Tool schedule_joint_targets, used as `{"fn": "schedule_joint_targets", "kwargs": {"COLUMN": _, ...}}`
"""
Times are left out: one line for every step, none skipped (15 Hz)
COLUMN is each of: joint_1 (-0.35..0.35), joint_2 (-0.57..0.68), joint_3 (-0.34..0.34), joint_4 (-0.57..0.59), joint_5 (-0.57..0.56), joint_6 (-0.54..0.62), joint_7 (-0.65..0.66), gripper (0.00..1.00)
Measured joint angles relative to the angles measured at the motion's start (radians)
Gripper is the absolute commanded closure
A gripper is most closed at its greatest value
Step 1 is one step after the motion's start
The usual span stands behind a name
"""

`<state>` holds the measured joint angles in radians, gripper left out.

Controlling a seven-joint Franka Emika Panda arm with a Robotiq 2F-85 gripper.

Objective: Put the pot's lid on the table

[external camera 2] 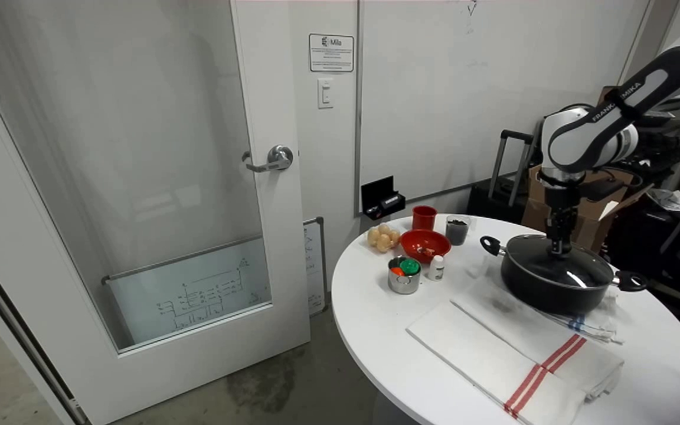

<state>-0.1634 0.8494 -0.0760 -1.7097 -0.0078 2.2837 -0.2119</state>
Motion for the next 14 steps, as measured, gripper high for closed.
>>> {"fn": "schedule_joint_targets", "kwargs": {"joint_1": 0.000, "joint_2": -0.002, "joint_3": 0.001, "joint_4": 0.003, "joint_5": 0.000, "joint_6": -0.002, "joint_7": 0.001, "gripper": 0.75}}
{"fn": "schedule_joint_targets", "kwargs": {"joint_1": 0.000, "joint_2": -0.001, "joint_3": 0.001, "joint_4": 0.004, "joint_5": 0.000, "joint_6": -0.002, "joint_7": 0.001, "gripper": 0.75}}
{"fn": "schedule_joint_targets", "kwargs": {"joint_1": 0.000, "joint_2": -0.001, "joint_3": 0.001, "joint_4": 0.004, "joint_5": 0.000, "joint_6": -0.002, "joint_7": 0.001, "gripper": 0.75}}
{"fn": "schedule_joint_targets", "kwargs": {"joint_1": 0.000, "joint_2": -0.001, "joint_3": 0.002, "joint_4": 0.004, "joint_5": 0.000, "joint_6": -0.002, "joint_7": 0.001, "gripper": 0.75}}
{"fn": "schedule_joint_targets", "kwargs": {"joint_1": 0.000, "joint_2": -0.002, "joint_3": 0.002, "joint_4": 0.003, "joint_5": -0.001, "joint_6": -0.002, "joint_7": 0.001, "gripper": 0.75}}
{"fn": "schedule_joint_targets", "kwargs": {"joint_1": 0.001, "joint_2": -0.006, "joint_3": 0.002, "joint_4": 0.002, "joint_5": -0.003, "joint_6": -0.002, "joint_7": 0.001, "gripper": 0.75}}
{"fn": "schedule_joint_targets", "kwargs": {"joint_1": 0.003, "joint_2": -0.012, "joint_3": 0.002, "joint_4": -0.001, "joint_5": -0.005, "joint_6": -0.002, "joint_7": 0.001, "gripper": 0.75}}
{"fn": "schedule_joint_targets", "kwargs": {"joint_1": 0.005, "joint_2": -0.023, "joint_3": 0.002, "joint_4": -0.006, "joint_5": -0.009, "joint_6": -0.001, "joint_7": 0.001, "gripper": 0.75}}
{"fn": "schedule_joint_targets", "kwargs": {"joint_1": 0.009, "joint_2": -0.039, "joint_3": 0.002, "joint_4": -0.014, "joint_5": -0.012, "joint_6": -0.001, "joint_7": 0.001, "gripper": 0.75}}
{"fn": "schedule_joint_targets", "kwargs": {"joint_1": 0.014, "joint_2": -0.059, "joint_3": 0.003, "joint_4": -0.023, "joint_5": -0.014, "joint_6": -0.001, "joint_7": 0.000, "gripper": 0.75}}
{"fn": "schedule_joint_targets", "kwargs": {"joint_1": 0.019, "joint_2": -0.083, "joint_3": 0.004, "joint_4": -0.036, "joint_5": -0.017, "joint_6": -0.001, "joint_7": 0.000, "gripper": 0.75}}
{"fn": "schedule_joint_targets", "kwargs": {"joint_1": 0.025, "joint_2": -0.112, "joint_3": 0.006, "joint_4": -0.052, "joint_5": -0.021, "joint_6": -0.001, "joint_7": -0.001, "gripper": 0.75}}
{"fn": "schedule_joint_targets", "kwargs": {"joint_1": 0.031, "joint_2": -0.144, "joint_3": 0.009, "joint_4": -0.071, "joint_5": -0.026, "joint_6": -0.001, "joint_7": -0.002, "gripper": 0.75}}
{"fn": "schedule_joint_targets", "kwargs": {"joint_1": 0.038, "joint_2": -0.176, "joint_3": 0.013, "joint_4": -0.090, "joint_5": -0.034, "joint_6": -0.004, "joint_7": -0.004, "gripper": 0.75}}
